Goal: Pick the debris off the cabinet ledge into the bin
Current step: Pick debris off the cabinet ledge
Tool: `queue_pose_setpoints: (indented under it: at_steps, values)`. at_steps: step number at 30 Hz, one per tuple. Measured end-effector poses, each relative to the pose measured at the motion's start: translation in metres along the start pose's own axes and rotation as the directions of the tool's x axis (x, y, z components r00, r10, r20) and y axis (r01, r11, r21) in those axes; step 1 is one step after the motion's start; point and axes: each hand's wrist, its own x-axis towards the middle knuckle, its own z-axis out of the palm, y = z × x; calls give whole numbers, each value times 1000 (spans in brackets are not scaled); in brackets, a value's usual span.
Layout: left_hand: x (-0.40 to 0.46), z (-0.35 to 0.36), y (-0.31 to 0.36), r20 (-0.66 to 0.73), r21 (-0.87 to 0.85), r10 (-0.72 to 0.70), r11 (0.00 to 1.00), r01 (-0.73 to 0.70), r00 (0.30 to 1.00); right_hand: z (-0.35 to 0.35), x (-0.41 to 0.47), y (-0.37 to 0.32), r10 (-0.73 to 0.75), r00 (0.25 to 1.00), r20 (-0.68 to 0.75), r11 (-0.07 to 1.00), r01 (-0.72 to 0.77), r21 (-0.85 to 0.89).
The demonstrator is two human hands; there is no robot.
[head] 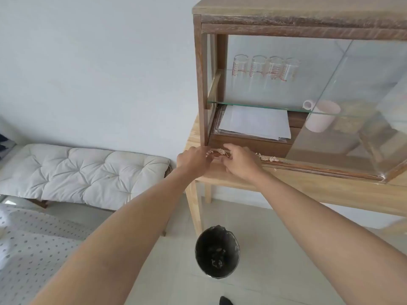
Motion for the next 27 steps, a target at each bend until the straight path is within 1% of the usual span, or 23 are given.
queue_pose_setpoints:
  at_steps: [1, 5, 8, 16, 19, 22, 27]
  values:
    - [0, -2, -1, -18, 23, -3, 1000, 3, 1000, 2, 3, 1, -6, 1000, -13, 1000, 6, -6]
    - [4, -2, -3, -87, 27, -17, 999, 20, 996, 8, 6, 1, -12, 998, -68, 1000, 11, -12]
    - [5, -2, -6, -92, -13, -12, 1000, 11, 996, 12, 9, 5, -3, 994, -113, 1000, 3, 1]
    - [-14, -4, -15, -116, -175, -7, 984, -14, 993, 13, -3, 11, 40, 985, -170, 997, -28, 74]
    - [-28, -5, -22, -106, -229, -13, 973, -11, 994, 16, -21, 15, 56, 981, -187, 995, -39, 97]
    - [-46, -4, -27, -86, -284, 11, 958, -35, 996, 19, -47, 19, 78, 979, -187, 990, -54, 131]
    - [-86, 9, -34, -38, -356, 22, 934, -34, 999, 34, -97, 28, 90, 986, -141, 981, -64, 182]
